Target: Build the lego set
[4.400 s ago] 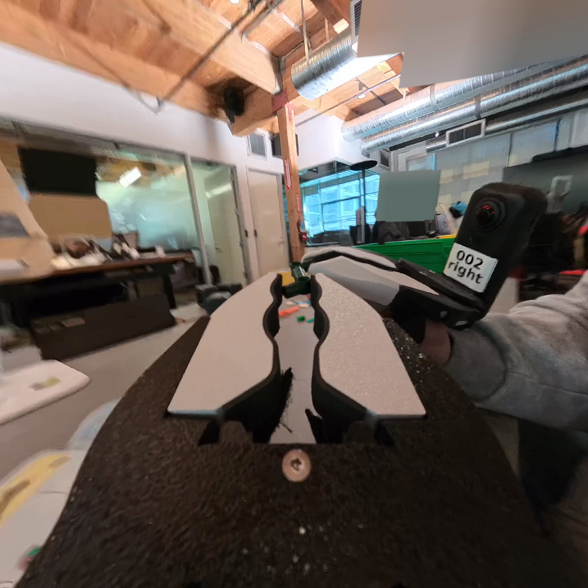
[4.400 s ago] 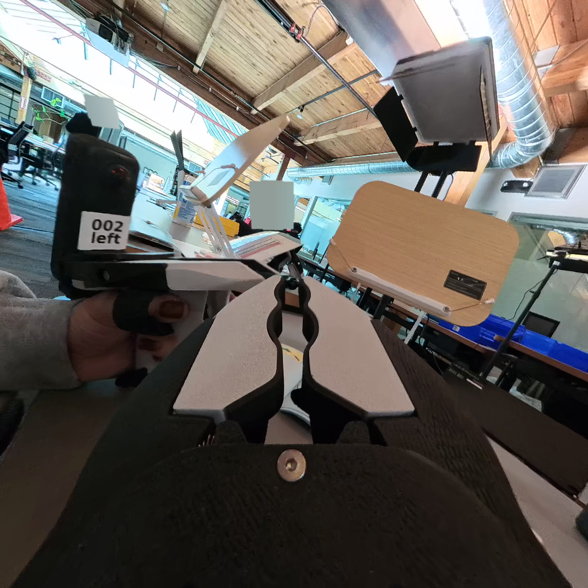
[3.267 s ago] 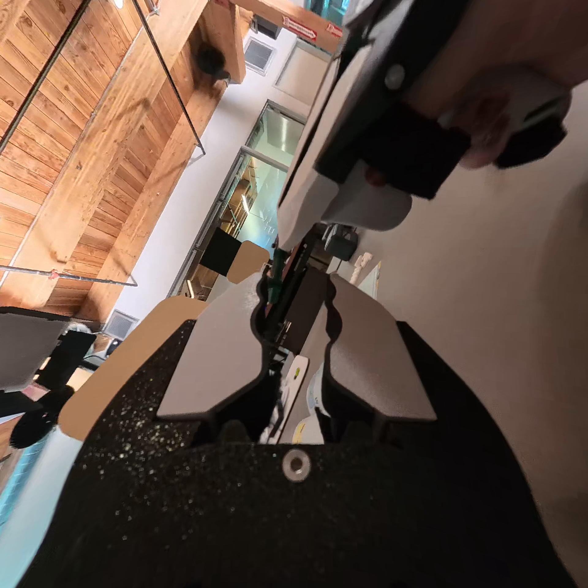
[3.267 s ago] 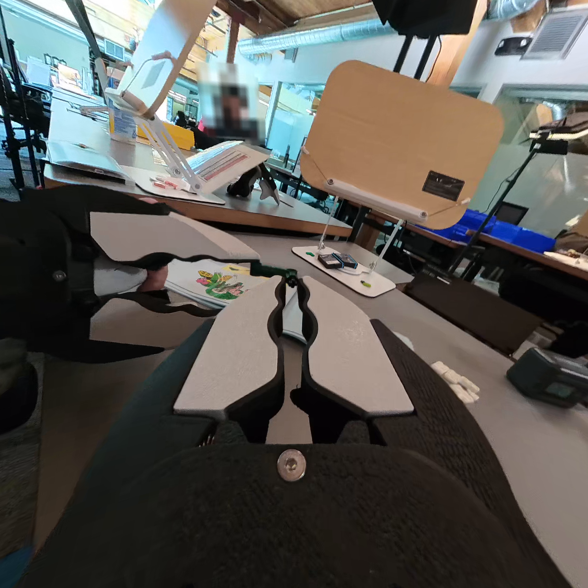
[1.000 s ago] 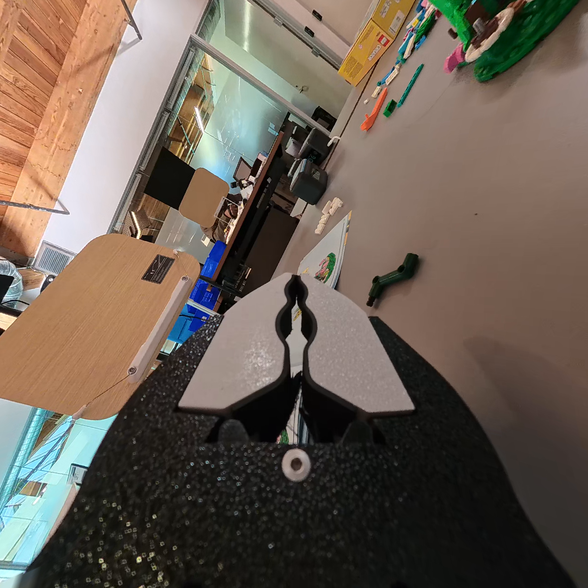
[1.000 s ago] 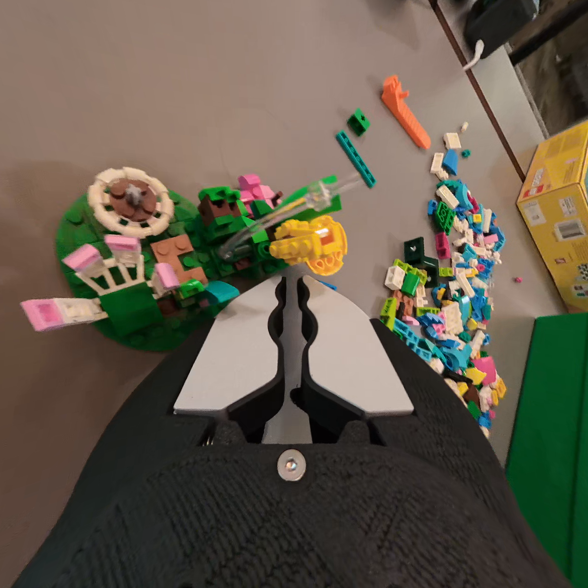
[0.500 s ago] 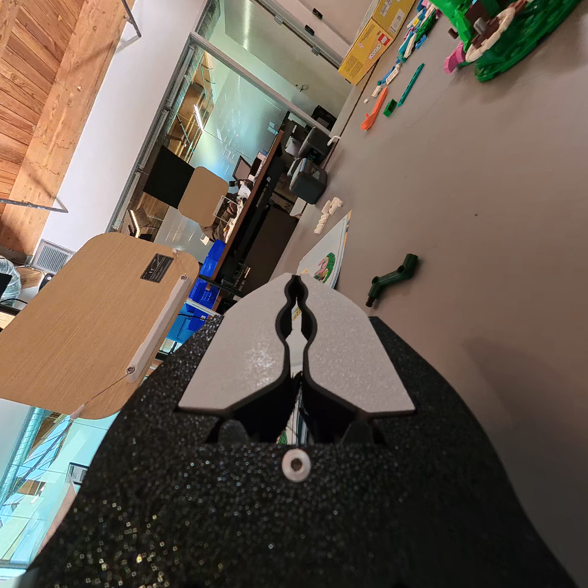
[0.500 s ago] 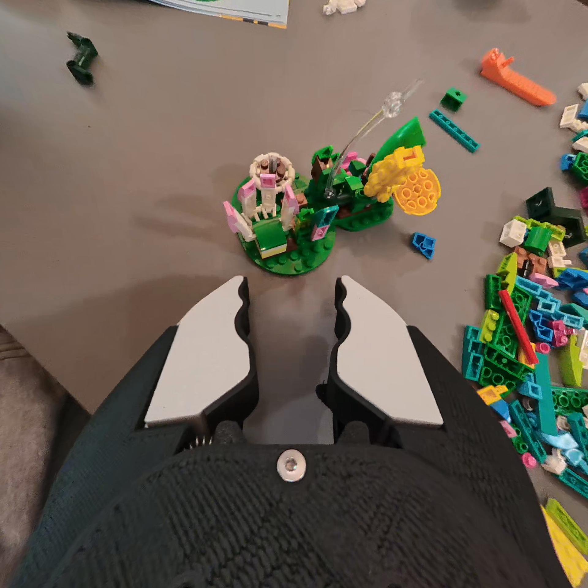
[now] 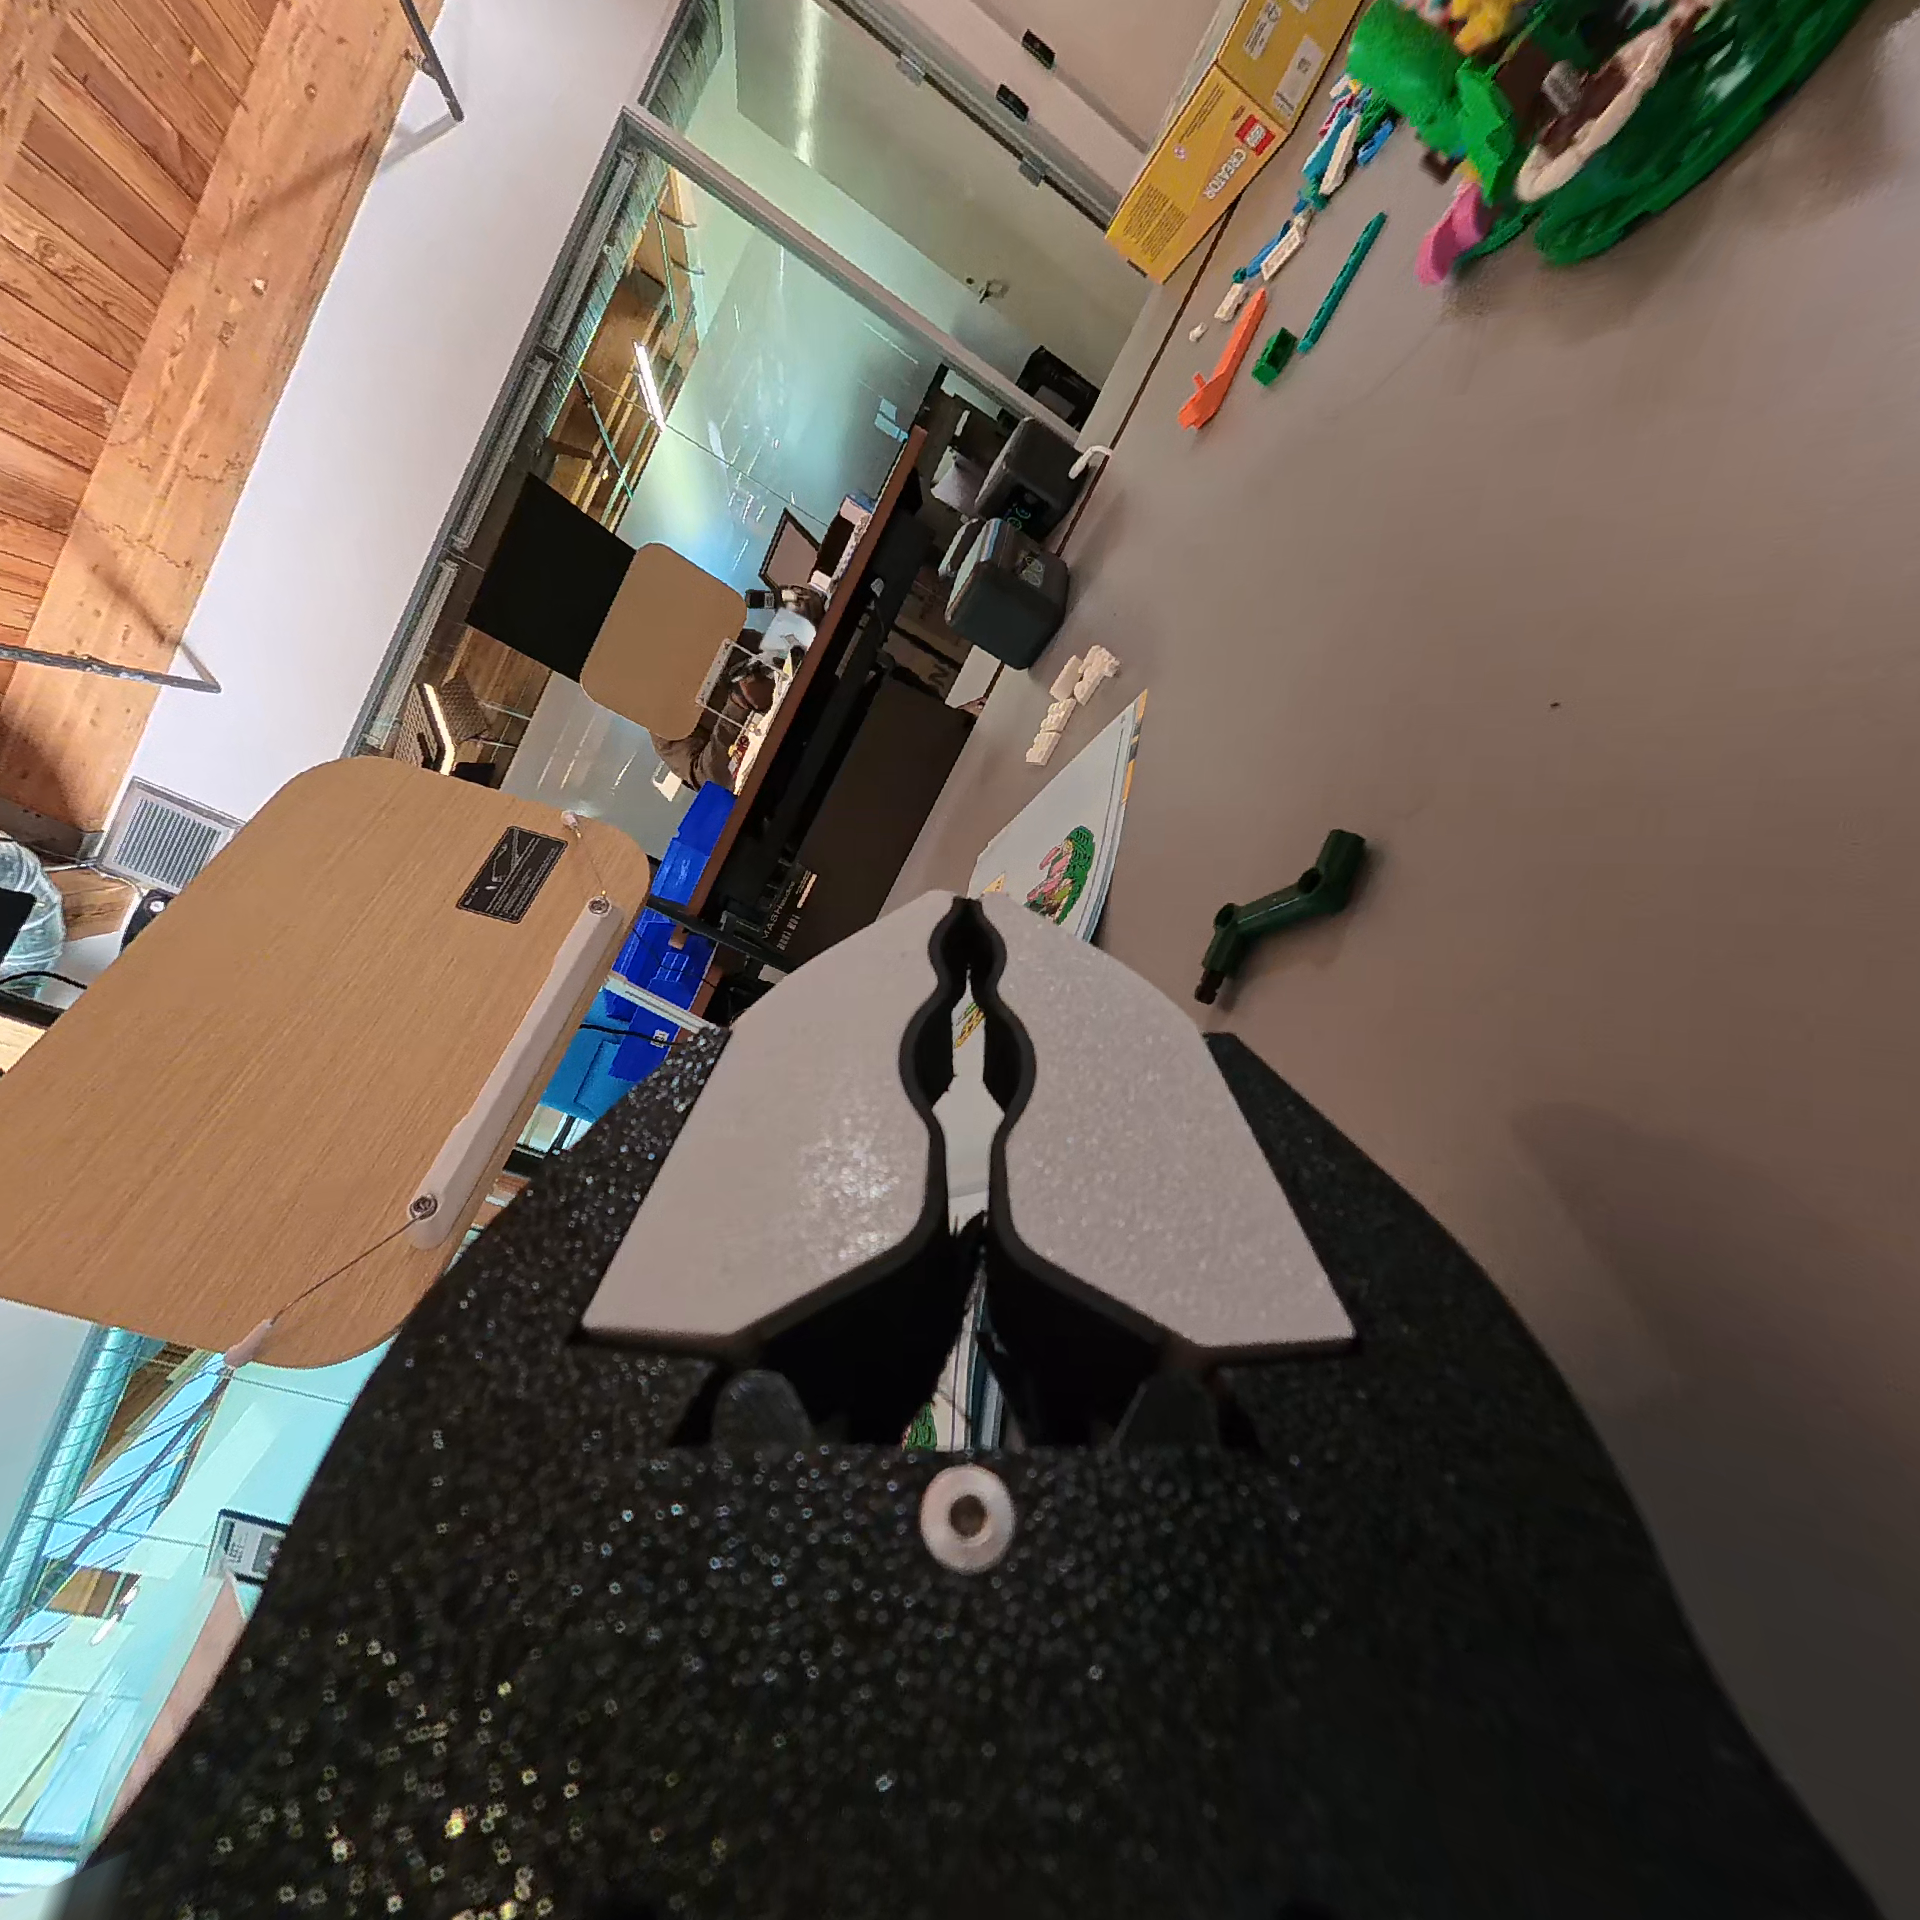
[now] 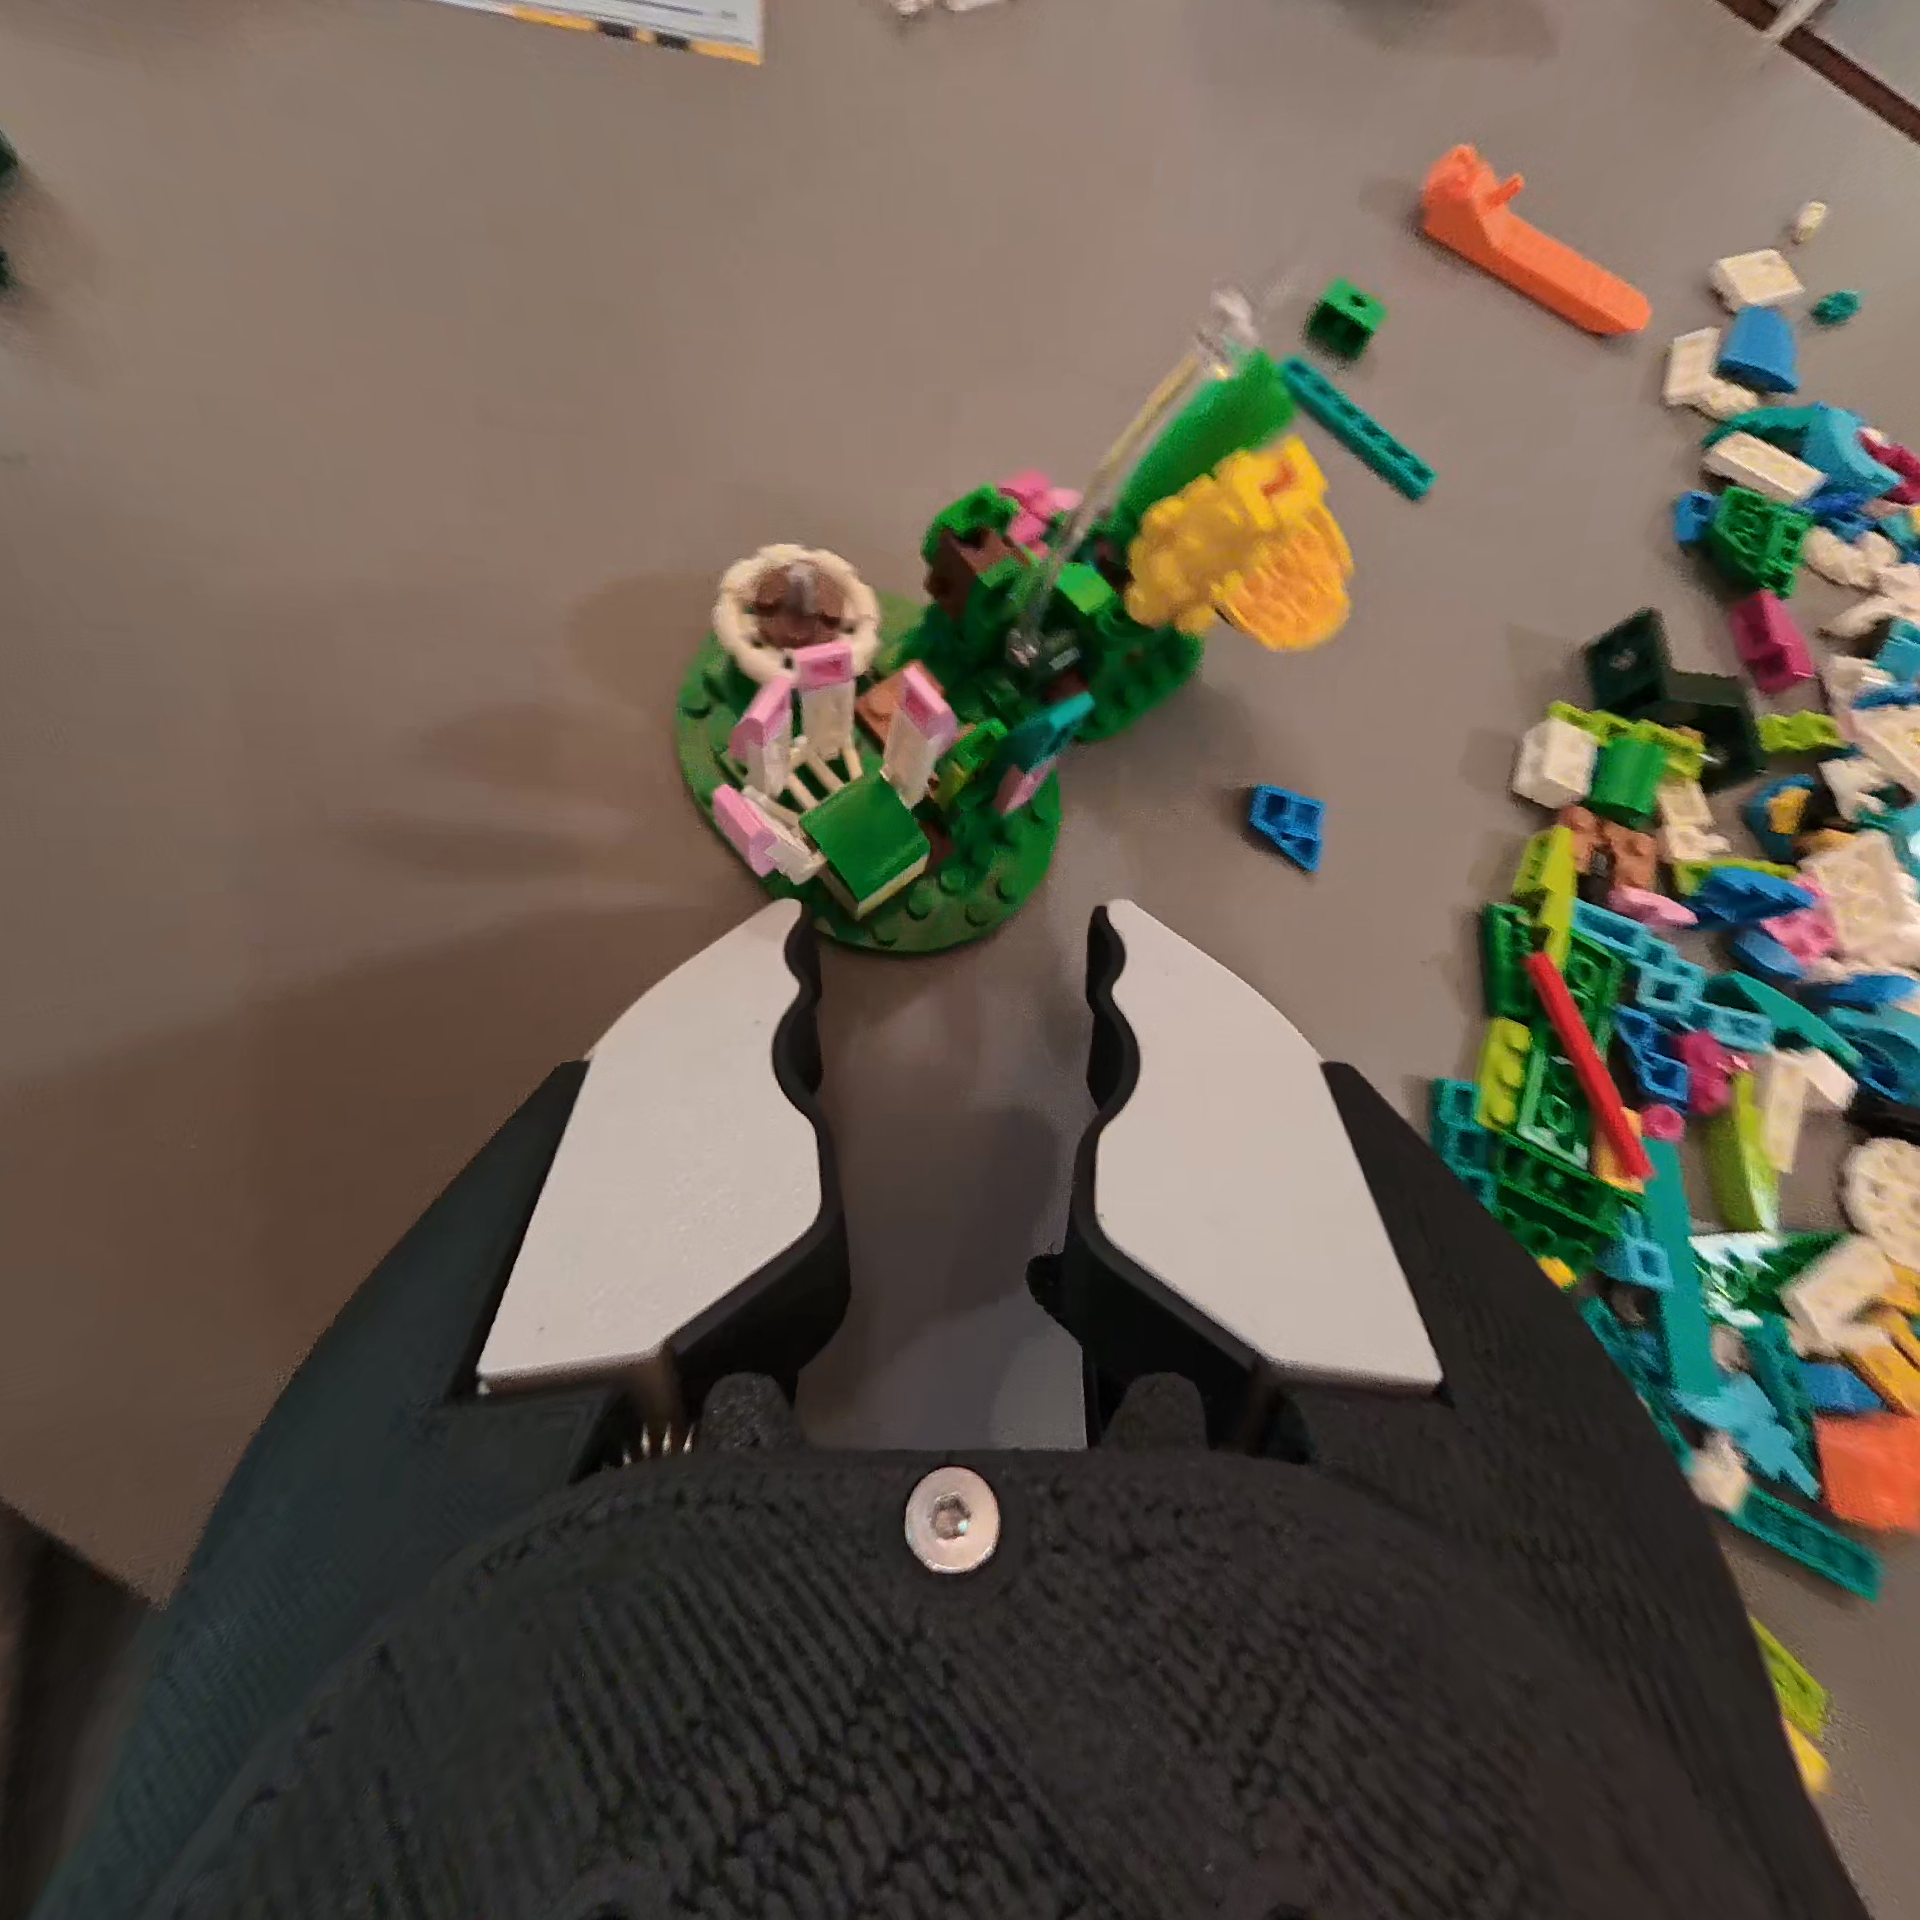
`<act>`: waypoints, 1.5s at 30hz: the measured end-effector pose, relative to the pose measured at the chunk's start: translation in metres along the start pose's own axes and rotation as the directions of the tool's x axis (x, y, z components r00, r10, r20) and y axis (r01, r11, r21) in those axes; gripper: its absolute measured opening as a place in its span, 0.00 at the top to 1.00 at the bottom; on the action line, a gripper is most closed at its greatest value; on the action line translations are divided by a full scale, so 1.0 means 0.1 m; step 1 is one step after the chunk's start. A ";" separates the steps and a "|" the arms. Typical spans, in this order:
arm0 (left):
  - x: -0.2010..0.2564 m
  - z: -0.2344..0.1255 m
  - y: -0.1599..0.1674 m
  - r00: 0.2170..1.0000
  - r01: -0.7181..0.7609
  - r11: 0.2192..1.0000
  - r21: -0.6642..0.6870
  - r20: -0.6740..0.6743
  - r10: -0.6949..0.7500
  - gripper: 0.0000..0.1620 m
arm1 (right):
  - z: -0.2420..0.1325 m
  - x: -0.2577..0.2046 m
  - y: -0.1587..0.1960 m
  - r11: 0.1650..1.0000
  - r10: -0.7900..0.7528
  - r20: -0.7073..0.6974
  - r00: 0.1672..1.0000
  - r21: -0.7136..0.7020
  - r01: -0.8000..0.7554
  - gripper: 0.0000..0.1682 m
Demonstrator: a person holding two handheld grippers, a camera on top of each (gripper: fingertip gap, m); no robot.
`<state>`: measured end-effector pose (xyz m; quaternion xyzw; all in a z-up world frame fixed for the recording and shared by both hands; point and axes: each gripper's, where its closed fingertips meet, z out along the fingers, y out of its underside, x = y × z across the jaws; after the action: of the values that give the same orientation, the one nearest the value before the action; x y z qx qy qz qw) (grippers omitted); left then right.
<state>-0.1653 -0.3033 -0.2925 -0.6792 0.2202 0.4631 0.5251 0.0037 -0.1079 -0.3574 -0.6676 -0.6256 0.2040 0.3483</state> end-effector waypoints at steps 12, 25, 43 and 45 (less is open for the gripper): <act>0.02 0.01 -0.01 1.000 -0.002 1.000 0.001 -0.005 0.002 1.00 | -0.05 0.07 0.01 0.995 0.099 0.026 0.995 0.020 -0.099 0.64; -0.02 0.00 0.00 1.000 0.019 1.000 -0.007 0.018 -0.019 1.00 | -0.27 -0.02 -0.32 0.997 0.004 -0.037 0.999 0.078 -0.001 0.79; -0.02 -0.01 -0.03 1.000 0.019 1.000 0.010 0.020 -0.019 1.00 | 0.22 -0.04 -0.33 0.997 -0.046 -0.174 0.984 -0.068 0.034 0.84; -0.02 -0.01 -0.03 1.000 0.019 1.000 0.011 0.019 -0.019 1.00 | 0.23 -0.02 -0.33 0.995 -0.081 -0.193 0.978 -0.077 0.068 0.87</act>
<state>-0.1632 -0.3031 -0.2890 -0.6739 0.2112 0.4633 0.5353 -0.0352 -0.1063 -0.3494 -0.6723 -0.6196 0.1021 0.3921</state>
